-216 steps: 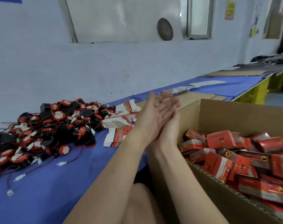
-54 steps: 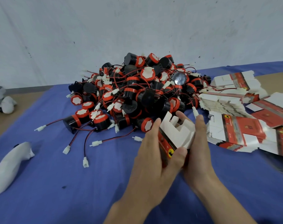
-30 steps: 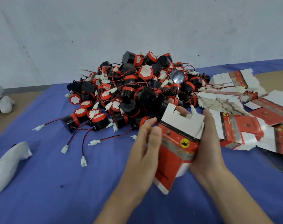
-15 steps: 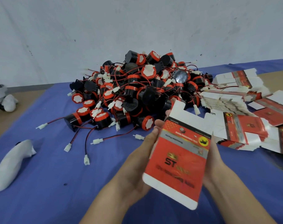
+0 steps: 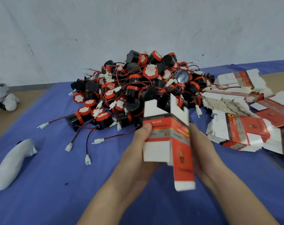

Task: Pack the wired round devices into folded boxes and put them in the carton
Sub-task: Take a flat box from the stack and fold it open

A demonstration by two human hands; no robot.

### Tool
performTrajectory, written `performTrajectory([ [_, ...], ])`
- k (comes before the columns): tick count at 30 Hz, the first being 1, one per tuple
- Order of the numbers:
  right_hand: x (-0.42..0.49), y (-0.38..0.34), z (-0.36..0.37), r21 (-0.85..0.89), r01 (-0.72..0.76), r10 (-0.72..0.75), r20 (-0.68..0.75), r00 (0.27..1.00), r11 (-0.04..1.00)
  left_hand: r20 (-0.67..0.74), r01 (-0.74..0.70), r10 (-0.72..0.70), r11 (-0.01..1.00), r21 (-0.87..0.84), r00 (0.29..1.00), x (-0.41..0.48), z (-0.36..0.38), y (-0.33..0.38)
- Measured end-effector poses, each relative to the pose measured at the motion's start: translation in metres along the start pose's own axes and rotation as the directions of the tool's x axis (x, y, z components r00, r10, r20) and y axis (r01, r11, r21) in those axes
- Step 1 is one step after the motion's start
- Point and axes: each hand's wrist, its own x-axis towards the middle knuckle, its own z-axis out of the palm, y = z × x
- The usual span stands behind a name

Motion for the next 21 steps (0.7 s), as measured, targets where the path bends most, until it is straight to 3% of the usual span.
performTrajectory([
  [4,-0.005,-0.006,0.017,-0.046,0.171,-0.168,0.079,0.983,0.984,-0.162,-0.229,0.282,0.931,0.285,0.946,0.005,-0.025,-0.004],
  [8,-0.015,0.005,0.029,-0.113,0.33,-0.292,0.265,0.919,0.937,-0.082,-0.271,0.322,0.888,0.372,0.943,0.006,-0.027,-0.016],
  [15,-0.022,0.013,0.031,-0.251,0.495,-0.415,0.312,0.855,0.832,0.012,-0.328,0.347,0.872,0.363,0.938,0.004,-0.026,-0.019],
  [18,-0.024,0.018,0.026,-0.527,0.587,-0.46,0.364,0.81,0.615,0.047,-0.334,0.342,0.866,0.372,0.938,-0.001,-0.022,-0.017],
  [21,-0.026,0.021,0.023,-0.656,0.627,-0.508,0.403,0.761,0.42,0.051,-0.32,0.324,0.878,0.357,0.945,-0.005,-0.02,-0.021],
])
